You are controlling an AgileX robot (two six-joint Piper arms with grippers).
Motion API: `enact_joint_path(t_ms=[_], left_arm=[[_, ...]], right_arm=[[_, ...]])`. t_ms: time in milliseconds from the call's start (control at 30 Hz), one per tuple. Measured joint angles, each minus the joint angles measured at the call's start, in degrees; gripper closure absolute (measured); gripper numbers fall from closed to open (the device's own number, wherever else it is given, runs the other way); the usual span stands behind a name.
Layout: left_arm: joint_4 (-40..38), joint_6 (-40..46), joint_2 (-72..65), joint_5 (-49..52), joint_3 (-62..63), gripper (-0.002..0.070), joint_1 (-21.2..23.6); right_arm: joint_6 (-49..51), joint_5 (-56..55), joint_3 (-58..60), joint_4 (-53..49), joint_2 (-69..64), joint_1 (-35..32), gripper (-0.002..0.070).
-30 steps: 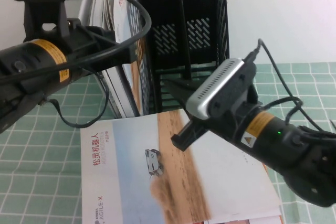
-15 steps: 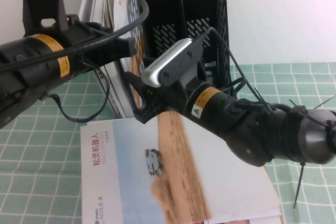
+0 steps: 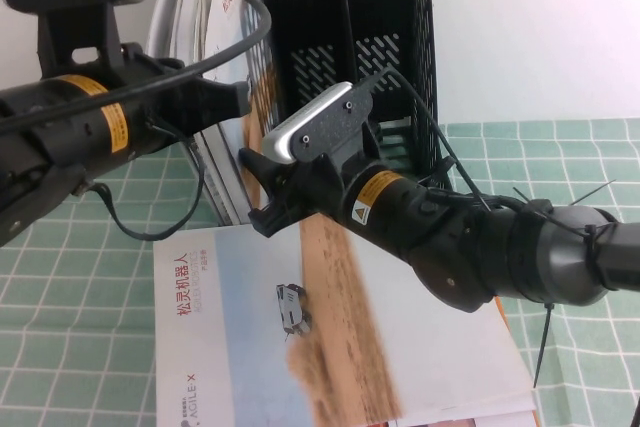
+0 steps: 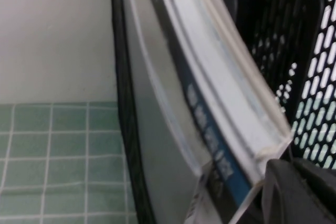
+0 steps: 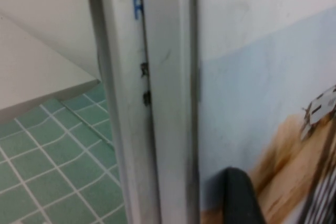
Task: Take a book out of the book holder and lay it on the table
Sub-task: Pick up the right side book from the book shelf
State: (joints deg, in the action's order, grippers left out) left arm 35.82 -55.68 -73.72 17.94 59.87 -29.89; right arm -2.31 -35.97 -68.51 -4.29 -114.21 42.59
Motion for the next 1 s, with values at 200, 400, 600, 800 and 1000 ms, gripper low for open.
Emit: enact_joint_path(t_ms=[200,400,600,800,1000], left_arm=[[-0.5,0.4,0.2,3.0,0.0,0.0677,0.0],[-0.6,0.1,0.6,3.1,0.6,0.0678,0.0],[-0.6,-0.7,0.6,-0.2,1.2,0.0677,0.0],[-1.9,-1.4,-2.4,-1.9,1.6,0.0678,0.0],[-2.4,-2.7,-4.9,-3.1,2.2,0.0677,0.0]], right_arm=[[0.6,4.9,0.0,-1.6,3.1,0.1,0.0308],[2.9,7.9,0.0,-3.6,6.6,0.1,0.0309],[7.4,7.2,0.0,-6.4,6.8,0.5,0.0318],[9.0,7.0,0.0,-9.5,6.8,1.2,0.0329],[5.1,4.9,0.0,-5.6,6.5,1.2,0.0331]])
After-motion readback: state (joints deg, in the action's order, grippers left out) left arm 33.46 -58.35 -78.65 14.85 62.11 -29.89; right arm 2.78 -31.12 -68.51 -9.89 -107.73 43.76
